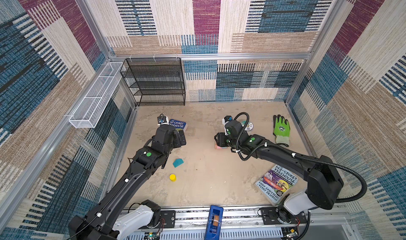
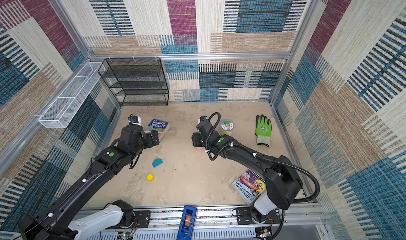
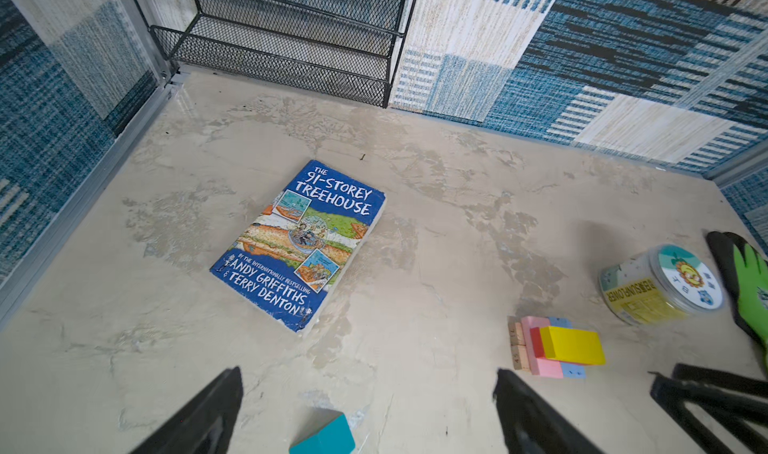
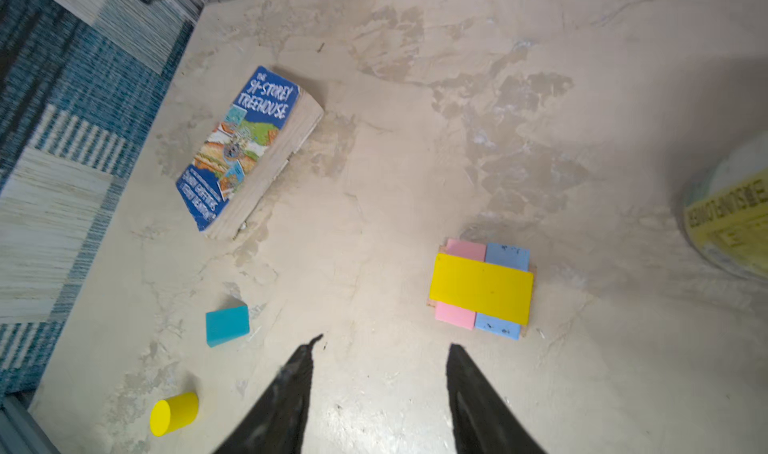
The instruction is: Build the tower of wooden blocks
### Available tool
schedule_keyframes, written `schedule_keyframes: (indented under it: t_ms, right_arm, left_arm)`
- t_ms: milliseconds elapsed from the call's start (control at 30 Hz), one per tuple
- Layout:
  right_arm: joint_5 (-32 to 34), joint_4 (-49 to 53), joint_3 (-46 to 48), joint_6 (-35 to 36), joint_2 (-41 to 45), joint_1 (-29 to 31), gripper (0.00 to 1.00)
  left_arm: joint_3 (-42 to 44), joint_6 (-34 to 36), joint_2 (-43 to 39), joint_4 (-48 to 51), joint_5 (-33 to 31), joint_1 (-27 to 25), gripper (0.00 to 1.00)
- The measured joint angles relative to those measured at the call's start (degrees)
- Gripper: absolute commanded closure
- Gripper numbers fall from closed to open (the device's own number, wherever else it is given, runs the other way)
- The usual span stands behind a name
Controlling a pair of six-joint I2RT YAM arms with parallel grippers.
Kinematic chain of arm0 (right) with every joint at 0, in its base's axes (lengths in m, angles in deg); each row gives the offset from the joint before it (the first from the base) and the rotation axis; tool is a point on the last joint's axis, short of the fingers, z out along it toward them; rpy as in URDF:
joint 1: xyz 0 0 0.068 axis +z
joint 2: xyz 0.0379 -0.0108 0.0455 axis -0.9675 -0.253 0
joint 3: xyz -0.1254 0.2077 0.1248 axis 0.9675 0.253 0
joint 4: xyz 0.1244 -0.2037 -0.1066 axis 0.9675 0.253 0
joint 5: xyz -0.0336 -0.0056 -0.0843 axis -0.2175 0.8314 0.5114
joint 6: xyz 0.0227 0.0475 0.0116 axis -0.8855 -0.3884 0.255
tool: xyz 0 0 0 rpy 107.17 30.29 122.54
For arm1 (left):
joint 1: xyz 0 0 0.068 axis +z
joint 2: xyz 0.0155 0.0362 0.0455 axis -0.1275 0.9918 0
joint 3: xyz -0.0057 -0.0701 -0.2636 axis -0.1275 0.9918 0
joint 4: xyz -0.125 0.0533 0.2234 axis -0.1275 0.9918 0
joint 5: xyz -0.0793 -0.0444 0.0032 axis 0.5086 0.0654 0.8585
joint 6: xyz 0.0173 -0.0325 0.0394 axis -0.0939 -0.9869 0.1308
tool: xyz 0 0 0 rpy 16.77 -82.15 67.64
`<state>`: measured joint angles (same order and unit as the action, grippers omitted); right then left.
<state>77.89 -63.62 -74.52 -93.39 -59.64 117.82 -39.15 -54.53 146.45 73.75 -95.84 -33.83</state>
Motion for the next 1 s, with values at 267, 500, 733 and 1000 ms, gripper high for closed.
schedule_keyframes:
  t_ms: [267, 500, 733, 1000]
  right_arm:
    - [2.97, 2.56, 0.5, -2.27, -3.67, 1.01, 1.0]
    - [4.07, 3.63, 0.94, -3.56, -6.64, 1.27, 1.0]
    - [4.7, 3.69, 0.96, -4.61, -8.98, 1.25, 1.0]
    - [5.4, 3.28, 0.92, -5.92, -9.97, 1.25, 1.0]
  left_arm:
    - [0.85, 0.0, 1.95, -2.12, 1.68, 1.99, 0.01]
    - [0.83, 0.0, 3.74, -2.29, 3.02, 2.75, 0.01]
    - [0.83, -0.02, 4.9, -2.71, 4.44, 3.15, 0.01]
    - [0.83, -0.04, 6.1, -3.5, 5.79, 3.61, 0.01]
